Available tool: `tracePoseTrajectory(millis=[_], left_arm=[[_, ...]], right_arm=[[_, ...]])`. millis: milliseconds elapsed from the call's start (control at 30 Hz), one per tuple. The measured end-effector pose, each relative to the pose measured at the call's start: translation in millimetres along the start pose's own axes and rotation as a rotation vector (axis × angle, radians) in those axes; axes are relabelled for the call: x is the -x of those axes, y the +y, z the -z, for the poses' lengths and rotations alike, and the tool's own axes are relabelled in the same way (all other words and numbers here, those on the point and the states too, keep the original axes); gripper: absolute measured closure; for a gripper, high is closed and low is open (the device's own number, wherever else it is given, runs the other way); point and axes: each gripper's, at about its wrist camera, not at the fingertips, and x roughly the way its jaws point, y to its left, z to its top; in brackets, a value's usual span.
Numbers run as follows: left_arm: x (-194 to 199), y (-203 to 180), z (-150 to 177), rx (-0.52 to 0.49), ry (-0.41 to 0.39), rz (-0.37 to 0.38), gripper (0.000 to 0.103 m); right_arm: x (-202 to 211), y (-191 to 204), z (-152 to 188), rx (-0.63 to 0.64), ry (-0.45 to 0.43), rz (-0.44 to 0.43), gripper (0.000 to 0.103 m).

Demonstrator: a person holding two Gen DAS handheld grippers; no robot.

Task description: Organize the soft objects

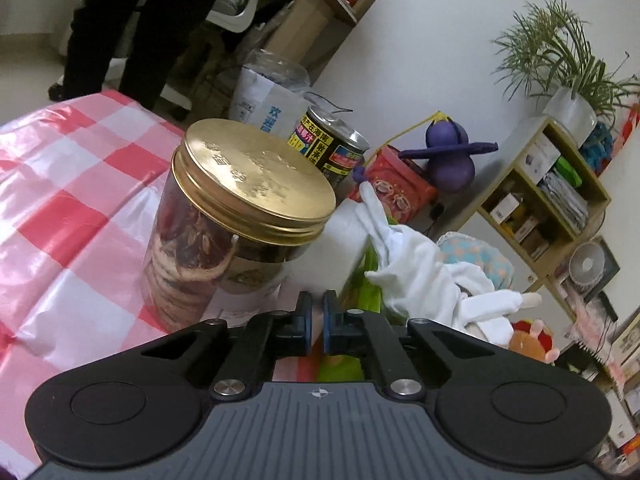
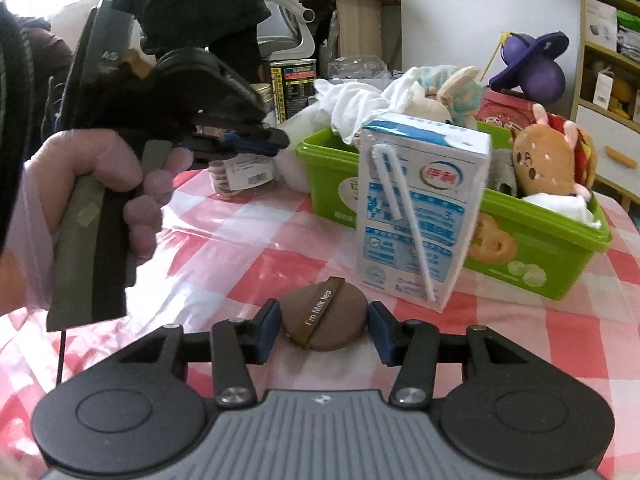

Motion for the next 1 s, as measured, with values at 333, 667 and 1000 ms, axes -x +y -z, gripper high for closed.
tracePoseTrajectory(millis=[333, 667, 1000], left_arm=[[43, -2, 3, -0.116, 0.086, -0.044, 0.103], [98, -9, 44, -0.428, 0.22, -0.033, 0.097], [77, -11, 58, -0.582, 0.096, -0.093, 0.035]], right_arm=[[31, -12, -3, -0.021, -0.004, -0.022, 0.082], [63, -20, 7, -0.042, 0.111, -0.043, 0.082], [66, -20, 15, -0.023, 0.146, -0.018, 0.082]])
